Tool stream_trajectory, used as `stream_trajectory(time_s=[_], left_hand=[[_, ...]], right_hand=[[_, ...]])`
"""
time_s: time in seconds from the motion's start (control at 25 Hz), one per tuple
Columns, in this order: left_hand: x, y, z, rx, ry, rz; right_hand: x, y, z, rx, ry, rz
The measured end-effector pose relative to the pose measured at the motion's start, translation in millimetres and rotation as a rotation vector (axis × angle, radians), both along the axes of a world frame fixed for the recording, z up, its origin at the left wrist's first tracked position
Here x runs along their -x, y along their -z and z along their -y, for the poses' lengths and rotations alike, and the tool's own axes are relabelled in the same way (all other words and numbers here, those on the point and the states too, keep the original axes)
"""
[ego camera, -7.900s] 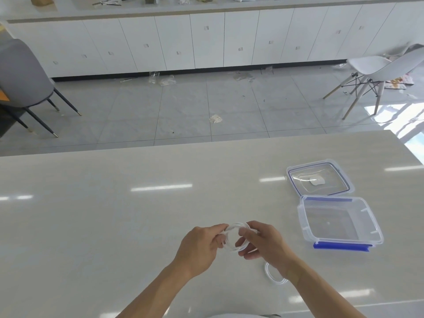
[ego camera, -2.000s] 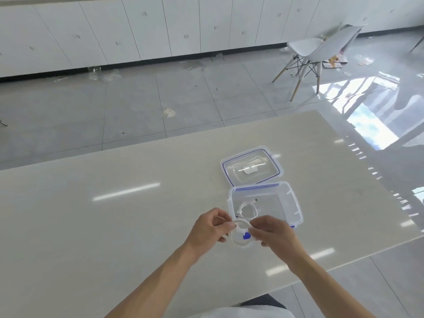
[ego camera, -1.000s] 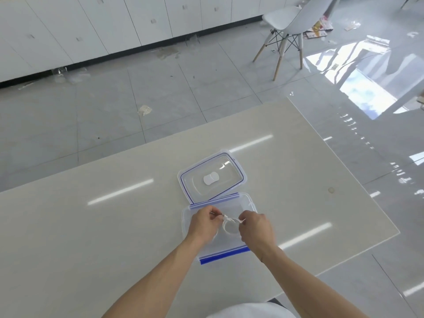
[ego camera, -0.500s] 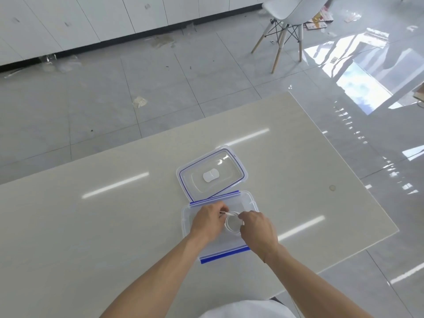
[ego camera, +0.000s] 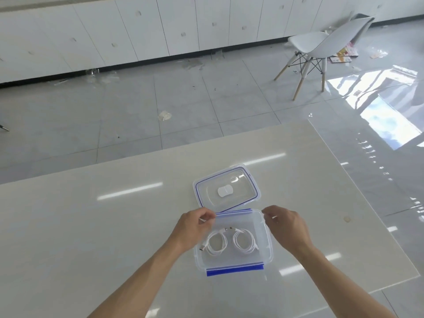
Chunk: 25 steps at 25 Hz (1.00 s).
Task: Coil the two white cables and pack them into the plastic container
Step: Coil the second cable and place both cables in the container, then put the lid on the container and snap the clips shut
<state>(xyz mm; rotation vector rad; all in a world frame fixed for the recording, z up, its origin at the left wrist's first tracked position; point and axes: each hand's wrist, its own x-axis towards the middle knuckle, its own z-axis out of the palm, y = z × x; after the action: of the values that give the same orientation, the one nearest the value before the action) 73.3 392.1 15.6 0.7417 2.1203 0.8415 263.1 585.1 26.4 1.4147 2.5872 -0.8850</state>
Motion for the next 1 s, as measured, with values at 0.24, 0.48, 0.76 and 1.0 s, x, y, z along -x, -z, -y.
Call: stream_trajectory(time_s=[0.24,0.48,0.76,1.0], left_hand=[[51.3,-2.4,10.2,0.085,-0.141,0.012],[81.3,20.3,-9.0,0.281,-0.152,0.062],[82.4,43.5,-45.2,0.438,-0.15,-0.008],[81.0,53.0,-55.0,0.391,-0.263,0.018]], right_hand=[[20.0,19.0,-42.9,-0.125,-0.214,0.099],[45.9,40.9,-63.1,-0.093,-0.263,0.196],[82.5,58.2,-82.3,-0.015,-0.237,0.239],[99.9,66.3,-88.5,0.054,-0.209,0.209]])
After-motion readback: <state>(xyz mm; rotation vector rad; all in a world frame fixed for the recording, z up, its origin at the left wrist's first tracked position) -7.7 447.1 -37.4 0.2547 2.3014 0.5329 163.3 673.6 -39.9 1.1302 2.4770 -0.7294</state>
